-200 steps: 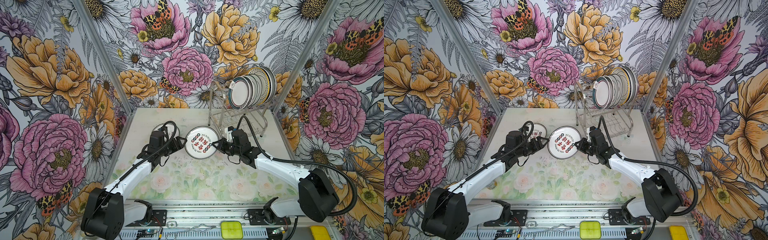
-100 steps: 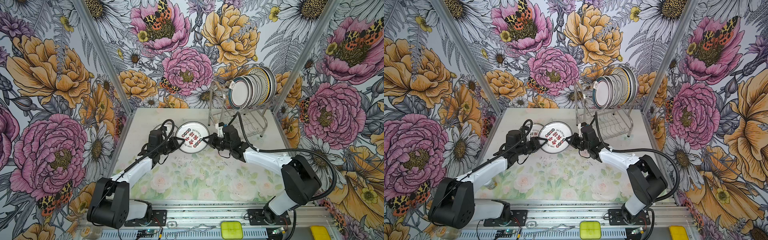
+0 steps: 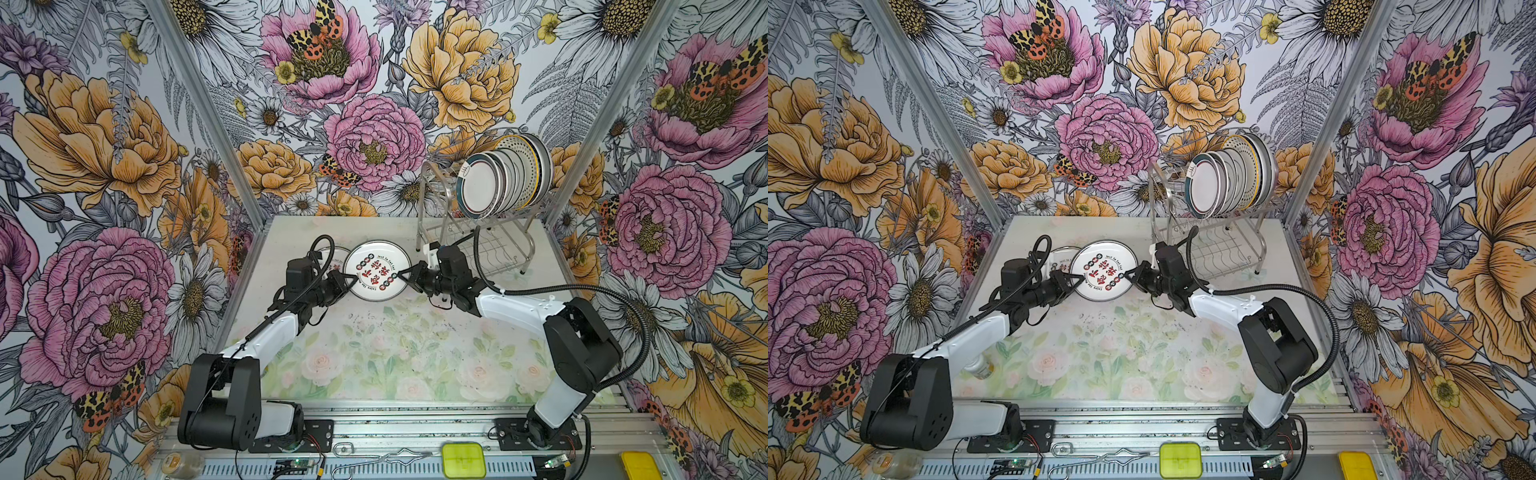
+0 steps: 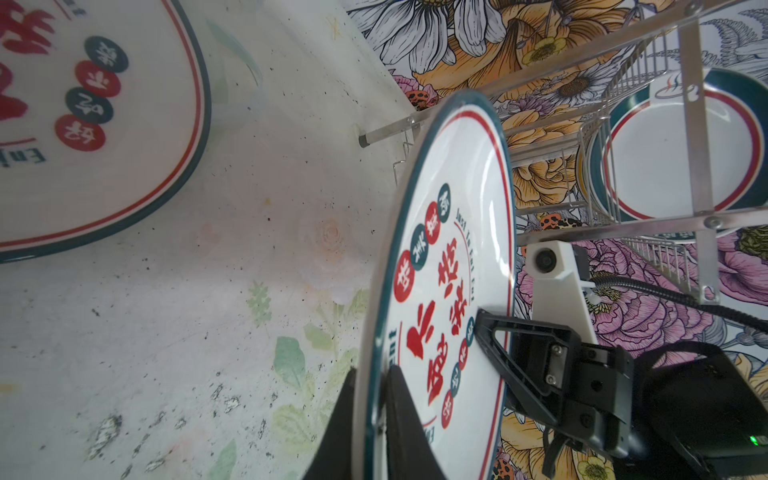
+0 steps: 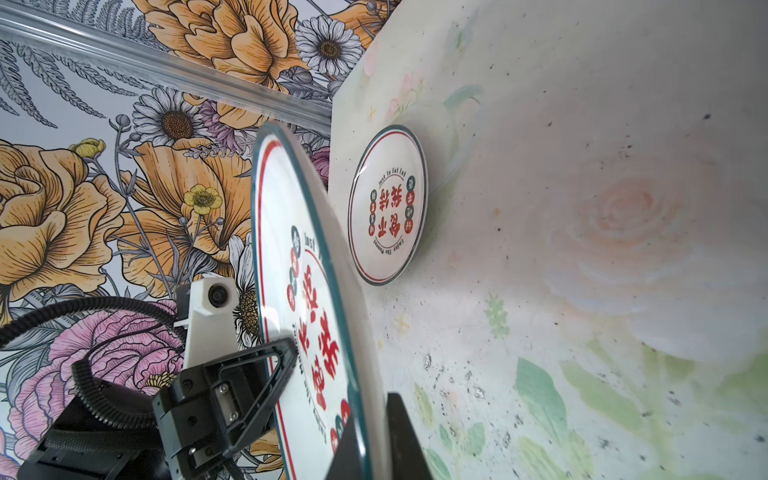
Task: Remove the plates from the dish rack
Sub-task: 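Close the left gripper on the rim, then open and withdraw the right gripper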
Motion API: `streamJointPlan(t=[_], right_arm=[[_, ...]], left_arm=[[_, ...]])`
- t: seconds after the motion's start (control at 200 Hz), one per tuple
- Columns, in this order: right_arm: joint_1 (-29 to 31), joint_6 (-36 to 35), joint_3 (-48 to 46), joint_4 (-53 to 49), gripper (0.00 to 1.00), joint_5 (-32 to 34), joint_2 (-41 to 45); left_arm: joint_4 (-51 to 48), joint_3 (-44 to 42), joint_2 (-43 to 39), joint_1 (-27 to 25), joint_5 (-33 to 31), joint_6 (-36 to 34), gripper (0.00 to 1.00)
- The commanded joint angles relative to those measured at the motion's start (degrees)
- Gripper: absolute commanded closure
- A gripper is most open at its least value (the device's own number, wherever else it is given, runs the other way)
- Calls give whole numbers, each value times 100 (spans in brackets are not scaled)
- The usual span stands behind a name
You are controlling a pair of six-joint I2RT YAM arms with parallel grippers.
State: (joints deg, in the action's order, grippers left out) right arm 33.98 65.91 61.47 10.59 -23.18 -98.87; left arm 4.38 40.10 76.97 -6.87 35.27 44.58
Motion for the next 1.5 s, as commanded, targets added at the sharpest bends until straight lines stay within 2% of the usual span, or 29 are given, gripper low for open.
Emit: streamJointPlan(t=[0.0, 0.375, 0.58, 0.821, 1.101, 1.301, 1.496], right_arm=[[109, -165, 399, 487, 79, -119, -86], [100, -503, 451, -59, 63, 217, 46], [74, -687, 294, -395, 59, 419, 323], [109, -997, 139, -1045, 59, 738, 888], [114, -1021, -406, -1439, 59, 855, 1611], [131, -1120, -839, -1748, 59, 710, 2037], [144, -1178, -1452, -2196, 59, 1100, 2711]], left_arm=[[-150, -93, 101, 97, 172, -377, 100], [-628, 85, -130, 718, 334, -622, 100], [-829, 119, -362, 1214, 460, -660, 100], [-1021, 281, -393, 1531, 411, -679, 100], [-864, 478, -54, 1958, 88, -466, 100], [-830, 752, 543, 1984, -270, -529, 100], [-758, 1026, 1086, 1984, -495, -540, 100]])
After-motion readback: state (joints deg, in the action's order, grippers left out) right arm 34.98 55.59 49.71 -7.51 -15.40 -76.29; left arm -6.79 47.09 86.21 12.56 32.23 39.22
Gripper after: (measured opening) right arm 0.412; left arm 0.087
